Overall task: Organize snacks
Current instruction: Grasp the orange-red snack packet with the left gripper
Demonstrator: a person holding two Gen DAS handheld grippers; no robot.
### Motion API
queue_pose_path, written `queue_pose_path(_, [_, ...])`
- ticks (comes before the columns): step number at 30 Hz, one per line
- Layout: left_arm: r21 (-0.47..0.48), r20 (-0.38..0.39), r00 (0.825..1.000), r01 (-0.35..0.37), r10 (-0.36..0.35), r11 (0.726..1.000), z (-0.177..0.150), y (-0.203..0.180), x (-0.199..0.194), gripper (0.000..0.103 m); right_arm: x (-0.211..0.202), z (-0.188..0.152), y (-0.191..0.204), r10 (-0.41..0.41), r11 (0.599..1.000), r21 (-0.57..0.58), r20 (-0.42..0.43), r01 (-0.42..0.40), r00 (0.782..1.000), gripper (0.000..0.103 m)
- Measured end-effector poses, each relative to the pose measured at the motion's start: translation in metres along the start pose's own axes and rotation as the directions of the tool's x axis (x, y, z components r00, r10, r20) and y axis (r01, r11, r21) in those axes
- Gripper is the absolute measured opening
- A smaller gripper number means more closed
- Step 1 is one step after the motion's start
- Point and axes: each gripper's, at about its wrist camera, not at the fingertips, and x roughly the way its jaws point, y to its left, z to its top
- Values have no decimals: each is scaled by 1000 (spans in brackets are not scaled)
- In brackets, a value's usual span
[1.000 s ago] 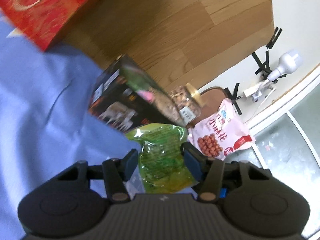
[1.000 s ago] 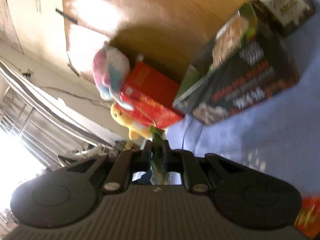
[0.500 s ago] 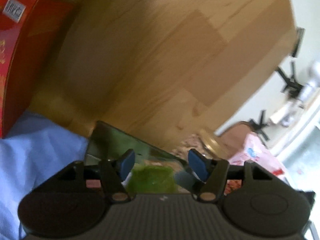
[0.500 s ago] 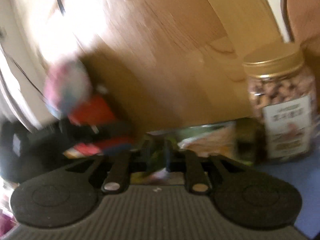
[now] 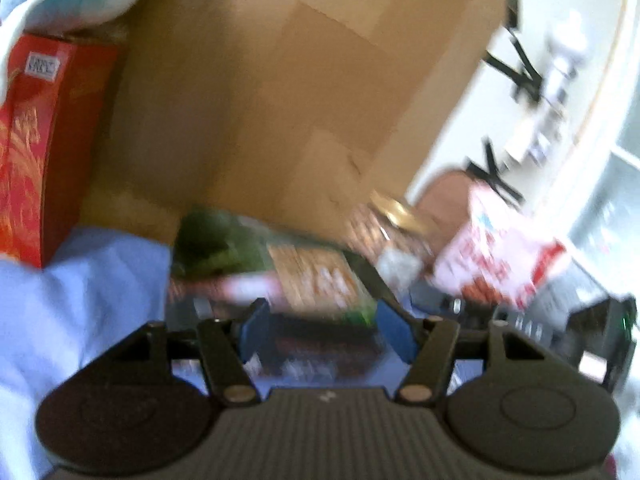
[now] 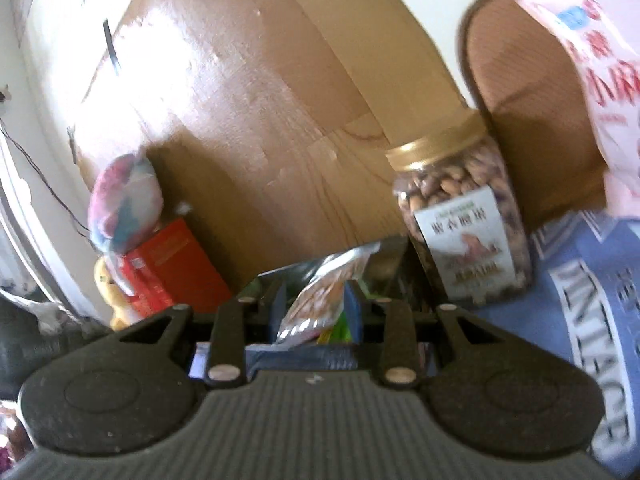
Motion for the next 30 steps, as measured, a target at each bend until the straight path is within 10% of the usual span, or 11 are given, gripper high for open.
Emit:
queue_pose_path(11, [-61, -275, 945, 167, -177, 984, -76, -23, -11, 63, -95, -69, -12, -37, 998, 32, -227, 46, 973, 36])
queue_pose_path(25, [-340, -370, 869, 202, -329, 918, -110, -17, 23, 55, -111, -110, -12, -24, 991, 123, -204, 50, 979, 34])
queue_pose_path(30, [-277, -381, 887, 160, -261, 948, -112, -25, 29, 20, -112, -111, -14, -21, 991, 126, -191, 46, 981, 34])
